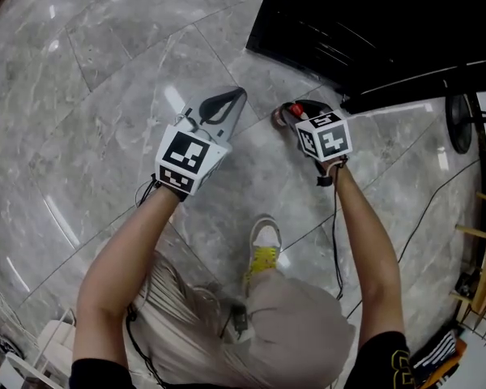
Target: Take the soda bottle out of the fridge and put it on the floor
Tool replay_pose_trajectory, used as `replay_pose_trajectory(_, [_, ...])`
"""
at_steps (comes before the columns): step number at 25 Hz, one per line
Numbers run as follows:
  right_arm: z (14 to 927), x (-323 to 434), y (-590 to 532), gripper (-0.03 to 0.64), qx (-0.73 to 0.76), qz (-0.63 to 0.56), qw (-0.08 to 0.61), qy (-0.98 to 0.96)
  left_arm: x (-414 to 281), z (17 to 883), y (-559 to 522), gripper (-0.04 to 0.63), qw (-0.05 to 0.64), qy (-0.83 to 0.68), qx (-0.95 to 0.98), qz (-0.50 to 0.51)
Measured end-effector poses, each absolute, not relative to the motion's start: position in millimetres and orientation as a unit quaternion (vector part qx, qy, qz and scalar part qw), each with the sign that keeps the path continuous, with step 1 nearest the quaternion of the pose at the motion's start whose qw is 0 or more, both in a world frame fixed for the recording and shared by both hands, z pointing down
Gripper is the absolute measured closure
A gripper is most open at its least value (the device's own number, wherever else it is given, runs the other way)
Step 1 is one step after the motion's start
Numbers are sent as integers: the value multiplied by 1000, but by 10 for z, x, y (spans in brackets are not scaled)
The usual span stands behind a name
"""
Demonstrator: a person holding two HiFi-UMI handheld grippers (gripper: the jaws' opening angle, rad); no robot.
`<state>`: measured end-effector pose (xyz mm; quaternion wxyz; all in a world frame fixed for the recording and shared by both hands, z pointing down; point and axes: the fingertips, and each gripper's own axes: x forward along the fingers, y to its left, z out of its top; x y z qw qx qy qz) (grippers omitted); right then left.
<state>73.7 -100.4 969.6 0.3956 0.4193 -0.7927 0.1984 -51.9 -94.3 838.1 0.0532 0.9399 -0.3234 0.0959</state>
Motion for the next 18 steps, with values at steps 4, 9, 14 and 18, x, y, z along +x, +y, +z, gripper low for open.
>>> replay_pose_trajectory(4, [9673, 731, -1042, 472, 454, 181, 352, -798, -557, 8326, -938, 580, 43, -325, 940, 92])
replay_pose_trajectory(9, [9641, 707, -1005, 472, 498, 139, 301, -801, -601, 8323, -972, 580, 51, -332, 938, 87])
replay_pose_trajectory(14, [9605, 741, -1018, 472, 547, 117, 230, -796, -515, 8265, -914, 579, 11, -320, 942, 99])
replay_pose_trajectory(18, [9583, 758, -1024, 472, 568, 110, 196, -792, -472, 8252, -838, 580, -10, -303, 947, 108])
